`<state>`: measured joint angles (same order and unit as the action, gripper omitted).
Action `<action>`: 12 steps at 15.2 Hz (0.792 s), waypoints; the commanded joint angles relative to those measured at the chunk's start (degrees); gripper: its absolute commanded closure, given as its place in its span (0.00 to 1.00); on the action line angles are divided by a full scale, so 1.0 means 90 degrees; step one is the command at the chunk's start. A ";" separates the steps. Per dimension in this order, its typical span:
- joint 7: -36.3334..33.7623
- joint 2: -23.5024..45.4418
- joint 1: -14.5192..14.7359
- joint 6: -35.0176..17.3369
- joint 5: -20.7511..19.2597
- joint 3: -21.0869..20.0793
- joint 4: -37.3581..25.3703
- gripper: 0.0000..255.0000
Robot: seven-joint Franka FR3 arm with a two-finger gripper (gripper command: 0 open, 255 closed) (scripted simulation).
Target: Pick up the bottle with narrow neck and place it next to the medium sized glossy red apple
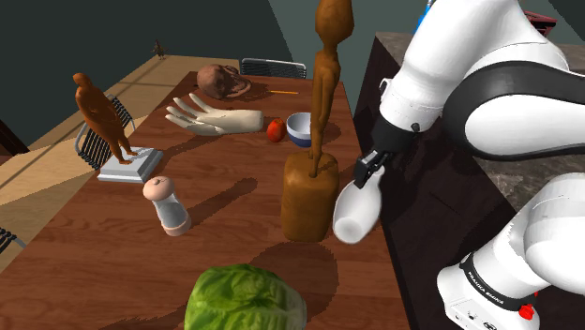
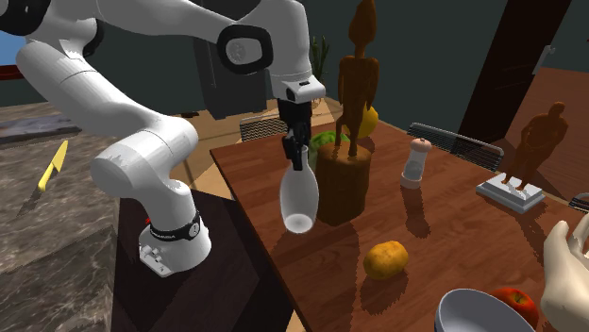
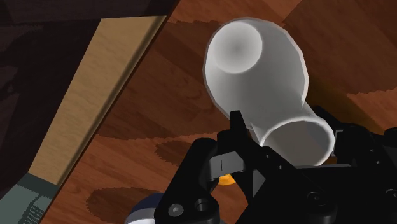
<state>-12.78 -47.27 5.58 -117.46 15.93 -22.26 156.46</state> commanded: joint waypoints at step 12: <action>-0.0008 -0.0157 -0.0115 0.1172 -0.0261 0.0286 -0.1021 1.00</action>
<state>-12.65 -48.69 4.56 -107.77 13.67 -19.71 148.16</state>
